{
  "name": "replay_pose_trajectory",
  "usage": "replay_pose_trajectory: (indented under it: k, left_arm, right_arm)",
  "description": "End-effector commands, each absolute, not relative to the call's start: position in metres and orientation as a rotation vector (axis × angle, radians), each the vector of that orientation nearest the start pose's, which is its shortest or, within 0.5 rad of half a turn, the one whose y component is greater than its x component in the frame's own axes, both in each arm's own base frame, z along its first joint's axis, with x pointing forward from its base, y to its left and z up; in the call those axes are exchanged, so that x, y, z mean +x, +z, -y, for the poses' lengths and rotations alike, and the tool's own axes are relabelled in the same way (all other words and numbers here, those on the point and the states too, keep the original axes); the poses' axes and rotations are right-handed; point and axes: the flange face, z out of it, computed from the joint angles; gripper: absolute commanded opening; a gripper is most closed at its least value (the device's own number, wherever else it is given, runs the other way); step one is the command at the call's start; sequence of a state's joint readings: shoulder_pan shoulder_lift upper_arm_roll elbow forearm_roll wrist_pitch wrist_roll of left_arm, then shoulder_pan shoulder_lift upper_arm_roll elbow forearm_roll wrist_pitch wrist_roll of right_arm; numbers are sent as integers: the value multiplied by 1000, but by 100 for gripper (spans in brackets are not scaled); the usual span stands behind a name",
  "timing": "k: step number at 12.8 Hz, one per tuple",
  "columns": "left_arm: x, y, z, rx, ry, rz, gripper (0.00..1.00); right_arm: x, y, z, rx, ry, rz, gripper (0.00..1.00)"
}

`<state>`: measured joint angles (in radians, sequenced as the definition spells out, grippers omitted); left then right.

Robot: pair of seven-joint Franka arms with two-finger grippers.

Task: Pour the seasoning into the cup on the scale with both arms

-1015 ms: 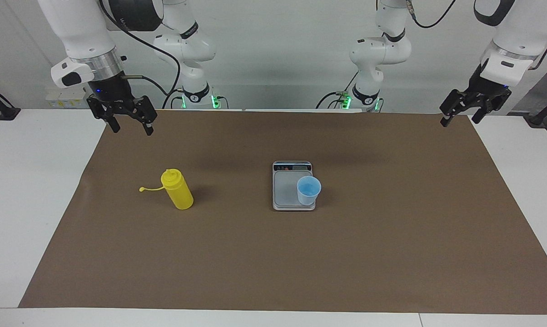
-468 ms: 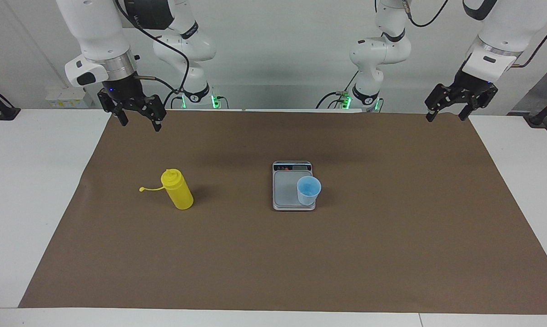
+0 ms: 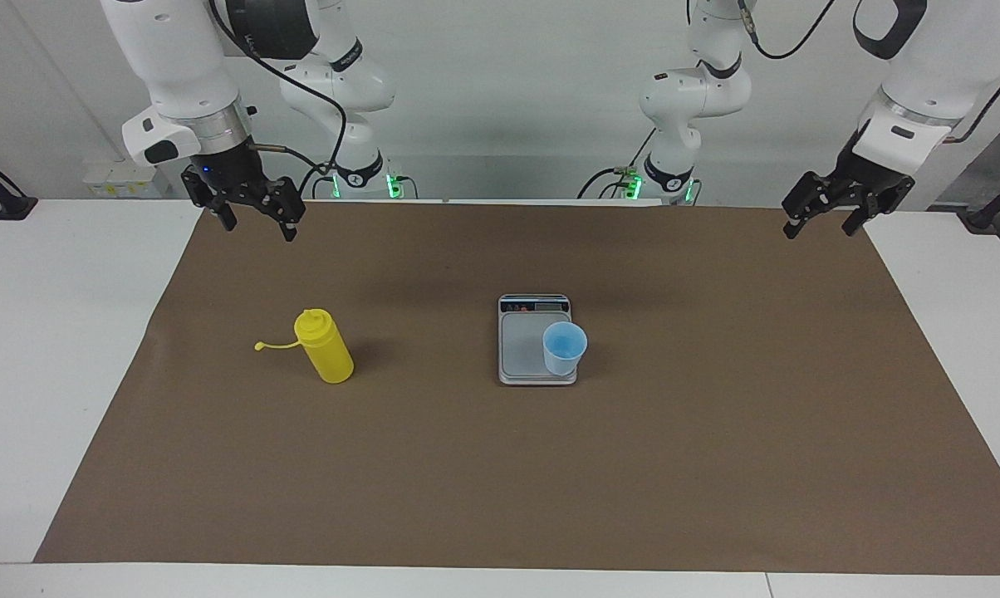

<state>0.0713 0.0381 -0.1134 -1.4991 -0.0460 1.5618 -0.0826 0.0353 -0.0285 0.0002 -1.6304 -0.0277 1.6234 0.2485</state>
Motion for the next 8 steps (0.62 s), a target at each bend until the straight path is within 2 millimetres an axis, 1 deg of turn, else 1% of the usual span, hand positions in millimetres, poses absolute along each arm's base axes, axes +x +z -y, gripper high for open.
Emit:
replay_pose_trajectory:
  k: [1, 3, 6, 8]
  left_arm:
    - [593, 641, 21, -3212, -8, 53, 100]
    - [587, 651, 20, -3215, -42, 56, 100]
    - [580, 638, 22, -3210, -27, 51, 100]
    - [580, 638, 23, -3207, -40, 54, 100]
  right_arm:
    - [548, 614, -19, -3154, -29, -330, 100]
    - [547, 614, -19, -3153, -29, -330, 100]
    - [548, 615, -21, -3153, -38, -323, 100]
    - [548, 613, -21, -3153, -34, -325, 100]
